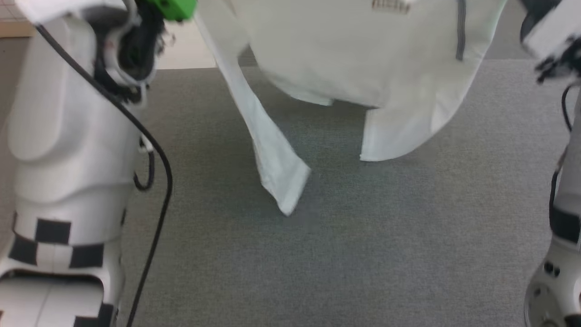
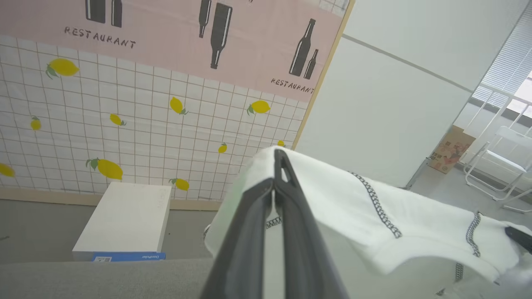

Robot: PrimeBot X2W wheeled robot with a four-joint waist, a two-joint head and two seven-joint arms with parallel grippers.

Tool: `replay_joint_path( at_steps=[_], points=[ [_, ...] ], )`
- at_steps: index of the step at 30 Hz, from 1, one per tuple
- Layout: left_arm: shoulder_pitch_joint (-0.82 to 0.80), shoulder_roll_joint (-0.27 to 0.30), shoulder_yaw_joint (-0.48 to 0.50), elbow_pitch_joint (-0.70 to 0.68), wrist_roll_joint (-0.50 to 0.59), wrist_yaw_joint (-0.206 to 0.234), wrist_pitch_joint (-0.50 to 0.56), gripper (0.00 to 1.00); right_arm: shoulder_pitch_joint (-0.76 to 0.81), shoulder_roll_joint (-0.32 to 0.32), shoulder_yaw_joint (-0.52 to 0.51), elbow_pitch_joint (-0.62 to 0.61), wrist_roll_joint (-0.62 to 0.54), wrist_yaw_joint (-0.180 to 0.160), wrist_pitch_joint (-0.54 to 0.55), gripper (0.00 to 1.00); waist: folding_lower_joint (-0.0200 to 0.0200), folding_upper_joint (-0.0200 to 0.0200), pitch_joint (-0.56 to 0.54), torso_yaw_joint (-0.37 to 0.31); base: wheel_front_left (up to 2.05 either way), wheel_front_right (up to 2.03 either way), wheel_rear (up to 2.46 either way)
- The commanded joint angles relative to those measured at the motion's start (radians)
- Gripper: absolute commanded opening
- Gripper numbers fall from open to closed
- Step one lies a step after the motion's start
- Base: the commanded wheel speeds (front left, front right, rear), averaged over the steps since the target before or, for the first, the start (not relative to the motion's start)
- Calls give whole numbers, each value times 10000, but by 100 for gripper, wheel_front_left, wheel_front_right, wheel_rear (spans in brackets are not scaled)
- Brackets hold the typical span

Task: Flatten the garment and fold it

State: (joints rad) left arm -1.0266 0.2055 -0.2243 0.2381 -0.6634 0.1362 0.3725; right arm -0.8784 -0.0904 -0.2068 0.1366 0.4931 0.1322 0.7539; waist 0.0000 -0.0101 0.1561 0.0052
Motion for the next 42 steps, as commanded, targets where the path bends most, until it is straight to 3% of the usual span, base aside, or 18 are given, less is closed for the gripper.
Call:
replay_joint_path(
  at_steps=[1, 7, 15, 24, 34, 42],
  points=[
    [-362, 86, 92, 115, 13, -64, -155, 0, -398, 60, -54, 148, 79, -15, -102, 0, 0, 99, 26, -36, 0, 0, 0],
    [-1694, 408, 19, 1180, 646, 102, -455, 0, -2177, 83, 51, 1228, -948, -15, -429, 0, 0, 99, 541, -145, 0, 0, 0],
    [-3878, 893, -495, 2373, 1946, 413, -859, 0, -5170, 246, -38, 2850, -2607, -15, -1455, 0, 0, 99, 2238, -356, 0, 0, 0],
    [-5868, 845, -417, 2768, 2504, 476, -2727, 0, -7802, 352, -167, 4352, -3201, -15, -3561, 0, 0, 99, 3512, -395, 0, 0, 0],
    [-5603, 668, -240, 3698, 2111, 28, -4015, 0, -7702, -230, 121, 5169, -2560, -15, -4286, 0, 0, 99, 3808, 6, 0, 0, 0],
    [-3986, 253, -213, 4708, 1458, -574, -4595, 0, -5446, -953, 889, 4985, -1545, -15, -4393, 0, 0, 99, 3059, 404, 0, 0, 0]
  ],
)
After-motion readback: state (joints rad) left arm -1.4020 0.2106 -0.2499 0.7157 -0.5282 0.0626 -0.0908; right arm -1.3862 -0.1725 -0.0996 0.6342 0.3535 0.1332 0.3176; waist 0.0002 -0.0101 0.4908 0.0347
